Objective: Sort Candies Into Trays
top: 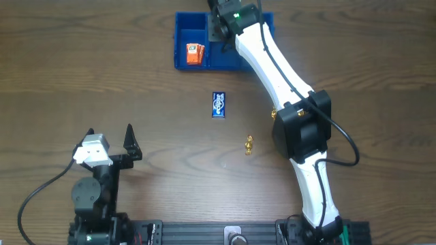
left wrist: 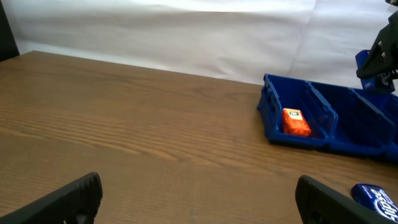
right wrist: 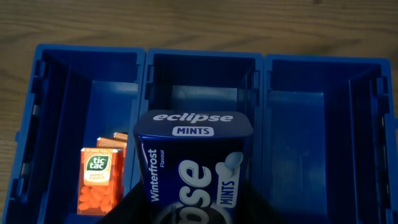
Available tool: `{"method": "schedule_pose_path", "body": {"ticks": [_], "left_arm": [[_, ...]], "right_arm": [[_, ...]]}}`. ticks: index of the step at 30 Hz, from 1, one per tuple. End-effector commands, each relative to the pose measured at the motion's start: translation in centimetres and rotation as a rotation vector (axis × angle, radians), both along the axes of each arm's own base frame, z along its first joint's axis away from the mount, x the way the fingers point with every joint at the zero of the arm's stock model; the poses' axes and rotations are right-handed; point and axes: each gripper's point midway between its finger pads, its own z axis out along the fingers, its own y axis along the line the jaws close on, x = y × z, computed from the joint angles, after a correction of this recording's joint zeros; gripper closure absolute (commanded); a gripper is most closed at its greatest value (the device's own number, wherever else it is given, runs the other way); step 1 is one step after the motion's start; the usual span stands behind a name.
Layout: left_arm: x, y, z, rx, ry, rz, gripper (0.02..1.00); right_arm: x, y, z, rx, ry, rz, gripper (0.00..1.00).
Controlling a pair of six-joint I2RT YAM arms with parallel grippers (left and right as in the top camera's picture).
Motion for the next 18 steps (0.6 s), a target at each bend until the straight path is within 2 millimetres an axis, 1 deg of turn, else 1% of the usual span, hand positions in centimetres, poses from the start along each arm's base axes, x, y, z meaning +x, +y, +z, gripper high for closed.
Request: {"method": "schedule_pose_path", "body": {"ticks": [1, 2, 3, 5, 7, 9, 10, 11, 13, 14, 15, 16, 18], "left_arm": [[0.0, 0.0, -1.9, 0.01, 0.043, 0.0, 0.02], [0.0, 0.0, -1.9, 0.01, 0.043, 0.0, 0.023], [0.0, 0.0, -1.9, 0.01, 0.043, 0.0, 0.02], [0.0, 0.0, -1.9, 0.01, 0.043, 0.0, 0.02], [0.0, 0.0, -1.9, 0.01, 0.043, 0.0, 0.023], [0.0, 0.0, -1.9, 0.01, 0.043, 0.0, 0.02], [0.0, 0.0, -1.9, 0.01, 0.043, 0.0, 0.02], [0.0, 0.0, -1.9, 0.01, 0.043, 0.0, 0.02], [0.0, 0.0, -1.9, 0.01, 0.043, 0.0, 0.02], [0.0, 0.0, -1.9, 0.01, 0.043, 0.0, 0.02], [0.0, 0.0, -1.9, 0.01, 0.043, 0.0, 0.02], [0.0, 0.0, -1.9, 0.01, 0.043, 0.0, 0.02], [0.0, 0.0, -1.9, 0.01, 0.043, 0.0, 0.02]], "right_arm": [[0.5, 0.8, -0.8, -0.006, -0.007, 0.017, 0.599], [0.5, 0.9, -0.8, -0.005, -0.009, 0.019, 0.415], [0.5, 1.0, -0.8, -0.004, -0.011, 0.021, 0.321], [0.6, 1.1, -0.6, -0.003, -0.017, 0.025, 0.196], [0.6, 1.1, -0.6, -0.004, -0.015, 0.024, 0.148], [0.1, 1.1, -0.1, -0.008, -0.008, 0.028, 0.128], [-0.3, 1.1, 0.5, -0.007, -0.009, 0.031, 0.123], [-0.9, 1.2, 1.5, -0.006, -0.012, 0.038, 0.119], [-2.5, 1.8, 3.6, -0.004, -0.013, 0.058, 0.117], [-4.0, 2.1, 5.0, -0.005, -0.007, 0.073, 0.112], [-5.2, 2.4, 5.8, -0.006, 0.006, 0.08, 0.112], [-6.7, 2.7, 6.3, -0.007, 0.03, 0.079, 0.11], [-9.3, 3.2, 6.2, -0.024, 0.093, 0.07, 0.108]]}}
